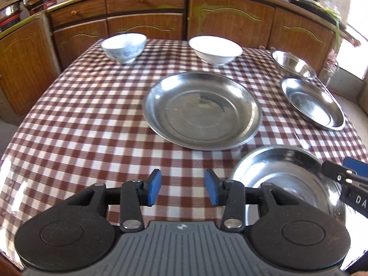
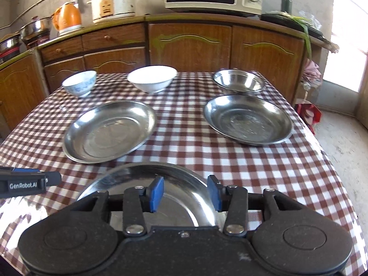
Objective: Organize plates and bowls
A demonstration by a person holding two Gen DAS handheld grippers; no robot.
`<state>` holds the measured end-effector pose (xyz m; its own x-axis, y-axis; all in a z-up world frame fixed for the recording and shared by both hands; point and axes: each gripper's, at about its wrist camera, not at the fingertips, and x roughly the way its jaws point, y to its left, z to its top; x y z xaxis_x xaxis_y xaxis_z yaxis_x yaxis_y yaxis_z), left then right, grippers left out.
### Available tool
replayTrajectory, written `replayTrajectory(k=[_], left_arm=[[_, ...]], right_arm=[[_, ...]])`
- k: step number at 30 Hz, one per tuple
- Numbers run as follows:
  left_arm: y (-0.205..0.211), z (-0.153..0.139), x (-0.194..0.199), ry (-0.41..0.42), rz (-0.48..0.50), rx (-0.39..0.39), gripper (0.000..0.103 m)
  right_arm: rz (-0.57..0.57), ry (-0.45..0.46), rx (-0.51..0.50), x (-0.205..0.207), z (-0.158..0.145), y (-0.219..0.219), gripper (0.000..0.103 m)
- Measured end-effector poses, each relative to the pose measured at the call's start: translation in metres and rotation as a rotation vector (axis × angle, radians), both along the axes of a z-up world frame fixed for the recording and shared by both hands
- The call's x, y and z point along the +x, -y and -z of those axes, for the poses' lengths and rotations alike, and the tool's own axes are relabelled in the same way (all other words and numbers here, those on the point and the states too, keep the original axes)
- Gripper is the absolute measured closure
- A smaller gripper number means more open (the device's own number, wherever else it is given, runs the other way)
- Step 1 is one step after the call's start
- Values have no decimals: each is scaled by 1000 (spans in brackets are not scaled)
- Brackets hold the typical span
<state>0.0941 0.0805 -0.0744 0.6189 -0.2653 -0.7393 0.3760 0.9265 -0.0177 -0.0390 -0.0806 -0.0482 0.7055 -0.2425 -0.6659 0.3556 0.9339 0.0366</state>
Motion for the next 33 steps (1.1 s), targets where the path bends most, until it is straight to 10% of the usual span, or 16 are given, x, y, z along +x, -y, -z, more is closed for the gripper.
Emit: replayTrajectory(k=[33], left_arm=[[-20,-13,36,16,-87,18,39]], right_arm=[[-107,19,5,53,-9,-27,33]])
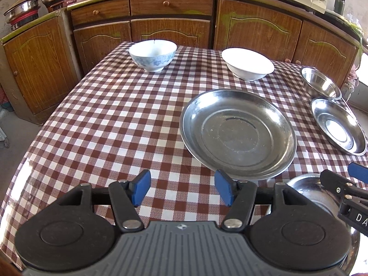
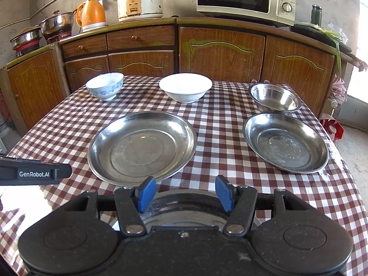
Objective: Organize plates and bowls
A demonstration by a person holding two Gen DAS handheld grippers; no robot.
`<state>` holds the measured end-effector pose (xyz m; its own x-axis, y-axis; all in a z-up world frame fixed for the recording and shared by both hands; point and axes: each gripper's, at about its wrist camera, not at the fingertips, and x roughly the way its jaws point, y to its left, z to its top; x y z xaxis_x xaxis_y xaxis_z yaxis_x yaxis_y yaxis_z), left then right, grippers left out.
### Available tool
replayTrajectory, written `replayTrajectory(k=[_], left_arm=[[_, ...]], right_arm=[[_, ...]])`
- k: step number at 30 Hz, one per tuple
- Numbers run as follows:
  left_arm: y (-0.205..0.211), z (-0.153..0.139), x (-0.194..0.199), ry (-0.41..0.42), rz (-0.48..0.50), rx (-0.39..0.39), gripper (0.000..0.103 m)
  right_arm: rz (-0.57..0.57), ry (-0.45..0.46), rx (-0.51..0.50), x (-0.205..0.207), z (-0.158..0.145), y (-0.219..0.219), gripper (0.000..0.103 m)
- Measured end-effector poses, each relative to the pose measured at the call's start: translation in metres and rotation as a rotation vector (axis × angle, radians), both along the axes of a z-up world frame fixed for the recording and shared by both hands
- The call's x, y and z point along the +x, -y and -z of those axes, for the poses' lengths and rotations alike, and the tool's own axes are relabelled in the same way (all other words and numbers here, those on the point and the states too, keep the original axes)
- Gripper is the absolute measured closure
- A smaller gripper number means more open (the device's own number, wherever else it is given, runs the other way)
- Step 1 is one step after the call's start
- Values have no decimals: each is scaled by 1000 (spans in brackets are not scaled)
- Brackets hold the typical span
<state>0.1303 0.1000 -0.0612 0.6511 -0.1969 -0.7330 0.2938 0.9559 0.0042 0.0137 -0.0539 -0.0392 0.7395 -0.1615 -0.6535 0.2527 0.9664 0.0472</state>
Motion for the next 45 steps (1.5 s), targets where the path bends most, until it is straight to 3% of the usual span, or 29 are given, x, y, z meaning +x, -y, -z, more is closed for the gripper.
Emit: replayTrajectory(k=[45], left_arm=[[10,22,68,-20,-20,57,30]], right_arm=[[19,-61,94,85,30,26,26]])
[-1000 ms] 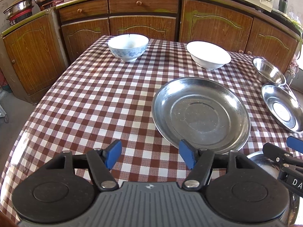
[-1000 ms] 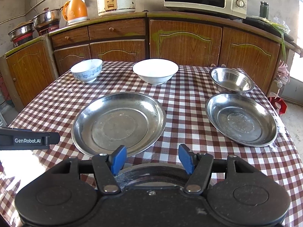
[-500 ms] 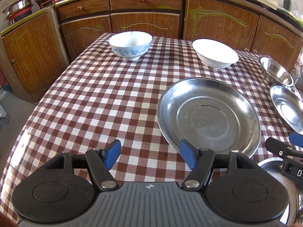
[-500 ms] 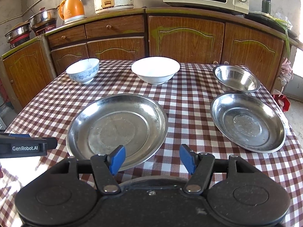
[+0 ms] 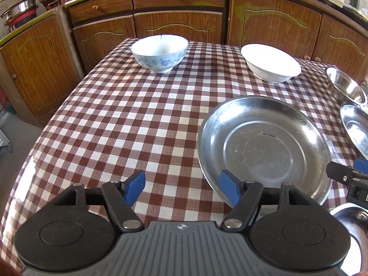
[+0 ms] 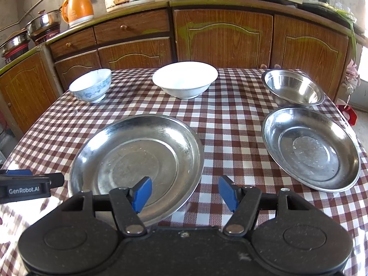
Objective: Organize plates and bowls
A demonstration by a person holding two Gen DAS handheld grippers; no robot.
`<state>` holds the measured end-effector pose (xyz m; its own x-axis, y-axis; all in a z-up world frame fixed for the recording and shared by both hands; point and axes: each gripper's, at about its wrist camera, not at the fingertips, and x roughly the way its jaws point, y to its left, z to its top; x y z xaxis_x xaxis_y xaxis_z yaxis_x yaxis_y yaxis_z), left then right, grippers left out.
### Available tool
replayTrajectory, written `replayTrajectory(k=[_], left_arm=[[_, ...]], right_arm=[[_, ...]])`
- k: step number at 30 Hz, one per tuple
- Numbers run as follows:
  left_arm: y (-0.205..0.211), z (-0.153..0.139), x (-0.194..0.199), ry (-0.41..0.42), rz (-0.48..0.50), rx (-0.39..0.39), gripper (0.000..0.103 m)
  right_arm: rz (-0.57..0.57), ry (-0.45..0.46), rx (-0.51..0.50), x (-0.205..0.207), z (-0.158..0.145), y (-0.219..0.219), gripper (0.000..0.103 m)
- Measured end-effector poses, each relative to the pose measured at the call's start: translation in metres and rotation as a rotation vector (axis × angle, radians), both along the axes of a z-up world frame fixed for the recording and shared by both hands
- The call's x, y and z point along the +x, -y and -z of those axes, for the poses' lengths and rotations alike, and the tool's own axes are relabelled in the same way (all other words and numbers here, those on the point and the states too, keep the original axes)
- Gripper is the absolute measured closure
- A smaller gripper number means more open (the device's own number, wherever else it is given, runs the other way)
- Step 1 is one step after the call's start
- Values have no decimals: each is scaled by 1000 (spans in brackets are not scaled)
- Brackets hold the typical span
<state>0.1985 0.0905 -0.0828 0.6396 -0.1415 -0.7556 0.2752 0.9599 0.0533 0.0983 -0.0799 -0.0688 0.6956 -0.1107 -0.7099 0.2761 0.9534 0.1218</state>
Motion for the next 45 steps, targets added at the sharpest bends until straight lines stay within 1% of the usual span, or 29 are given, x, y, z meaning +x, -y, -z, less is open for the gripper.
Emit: replayTrajectory(k=[11,17,21,23,25,28,29,30,31,32,33,35,39,45], left_arm=[[5,13,29,-16,-4,21,30],[11,23,39,-25,5,31,30],[14,28,46,-22,6,41,31],[13,30,51,-27,7,36,31],[14,31,54,-25,14,29,34],[16,30,55,-19,29,12,48],[17,31,55,-16,44,2,55],[18,31,55,-15,56,-5,62],[20,31,54,-11,70,-8,67],[22,32,52,-9,88,-11,78],[25,33,51,-12,104,-9,81],[28,35,50,-3,101,8,81],[22,34,51,-13,89,-17,82],[15,19,50,16,77,-30,82]], right_arm=[[15,-44,22,27,21,14,26],[29,-66,31,38,32,21,26],[37,-74,44,45,38,25,26],[37,-74,51,47,40,27,27],[37,-74,50,48,41,27,27],[44,-76,57,53,44,29,32],[43,-70,59,53,44,29,40],[40,-64,66,54,43,30,44],[35,-60,76,55,43,29,55],[30,-54,87,55,42,29,70],[21,-47,95,56,41,27,75],[26,-43,74,57,39,24,77],[34,-37,88,57,38,25,79],[24,3,74,57,22,19,80]])
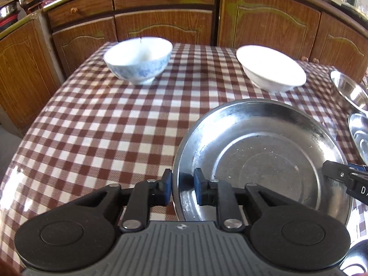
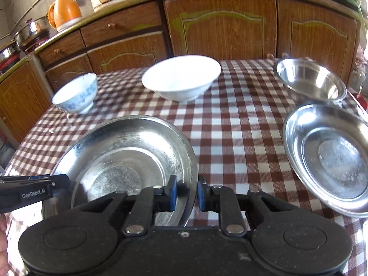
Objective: Organize plates and bowls
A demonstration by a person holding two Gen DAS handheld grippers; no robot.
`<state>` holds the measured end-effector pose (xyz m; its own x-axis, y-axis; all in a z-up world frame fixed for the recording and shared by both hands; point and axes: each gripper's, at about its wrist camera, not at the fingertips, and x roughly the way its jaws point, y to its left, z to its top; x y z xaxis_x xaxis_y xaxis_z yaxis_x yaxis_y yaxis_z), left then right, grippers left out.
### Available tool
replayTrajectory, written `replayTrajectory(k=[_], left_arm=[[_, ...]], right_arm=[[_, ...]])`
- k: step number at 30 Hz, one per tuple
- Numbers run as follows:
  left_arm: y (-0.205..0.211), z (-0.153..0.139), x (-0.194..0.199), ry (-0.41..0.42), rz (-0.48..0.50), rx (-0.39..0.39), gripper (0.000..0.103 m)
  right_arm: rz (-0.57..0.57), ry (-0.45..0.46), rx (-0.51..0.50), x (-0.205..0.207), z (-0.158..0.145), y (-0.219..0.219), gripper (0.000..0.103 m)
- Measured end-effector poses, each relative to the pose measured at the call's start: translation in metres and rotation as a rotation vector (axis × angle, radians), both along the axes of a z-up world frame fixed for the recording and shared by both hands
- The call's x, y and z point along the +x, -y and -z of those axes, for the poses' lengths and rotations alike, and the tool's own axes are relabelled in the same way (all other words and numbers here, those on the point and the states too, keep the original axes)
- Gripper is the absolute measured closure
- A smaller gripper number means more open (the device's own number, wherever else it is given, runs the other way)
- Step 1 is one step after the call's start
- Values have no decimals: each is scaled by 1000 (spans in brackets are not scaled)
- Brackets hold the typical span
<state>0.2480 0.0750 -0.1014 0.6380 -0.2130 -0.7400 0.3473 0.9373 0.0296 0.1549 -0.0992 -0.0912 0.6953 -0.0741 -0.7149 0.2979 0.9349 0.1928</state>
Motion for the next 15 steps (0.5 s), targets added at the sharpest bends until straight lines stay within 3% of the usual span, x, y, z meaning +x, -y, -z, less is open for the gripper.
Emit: replayTrajectory(k=[15], left_arm=[[-22,-45,-10,81,-41,-17,82]], right_arm=[[-31,80,-23,-3,-49,-22,80]])
